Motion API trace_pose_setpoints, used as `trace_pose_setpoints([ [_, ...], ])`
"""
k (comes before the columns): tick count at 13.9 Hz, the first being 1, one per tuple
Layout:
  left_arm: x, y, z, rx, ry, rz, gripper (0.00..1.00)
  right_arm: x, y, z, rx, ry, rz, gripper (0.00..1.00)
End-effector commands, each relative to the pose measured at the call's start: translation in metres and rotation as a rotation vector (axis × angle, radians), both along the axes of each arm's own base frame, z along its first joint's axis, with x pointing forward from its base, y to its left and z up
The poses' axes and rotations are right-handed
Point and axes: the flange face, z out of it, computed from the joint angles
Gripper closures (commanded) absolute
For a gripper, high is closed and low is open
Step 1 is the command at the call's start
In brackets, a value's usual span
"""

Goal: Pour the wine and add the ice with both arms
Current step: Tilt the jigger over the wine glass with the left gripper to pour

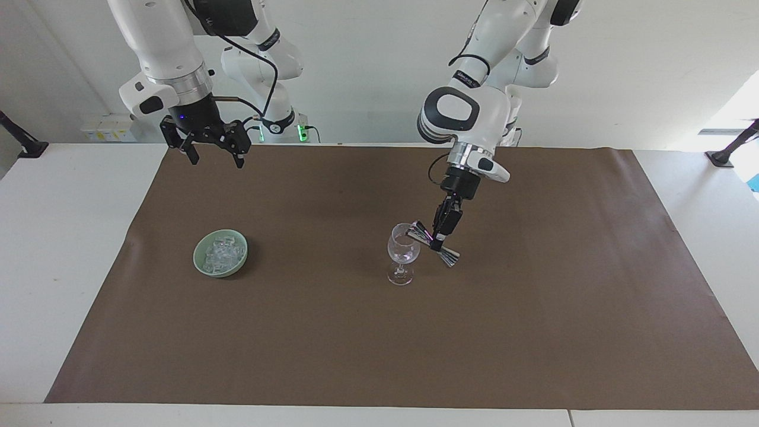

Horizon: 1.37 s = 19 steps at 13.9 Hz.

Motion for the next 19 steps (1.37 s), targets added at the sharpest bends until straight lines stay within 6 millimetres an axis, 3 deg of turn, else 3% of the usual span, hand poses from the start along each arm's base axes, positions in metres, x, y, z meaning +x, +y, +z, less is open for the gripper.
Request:
trace_pose_setpoints([
  [1, -0.0019, -0.0026, 0.0093, 0.046, -0.040, -0.016, 1.00, -0.0018, -0.0005, 0.0030, 0.002, 0.001, 0.009, 0.00],
  [19, -0.0060, -0.0072, 0.0173, 0.189, -0.124, -0.083, 1.00, -0.0014, -0.0005, 0.0021, 0.002, 0.003, 0.009, 0.00],
])
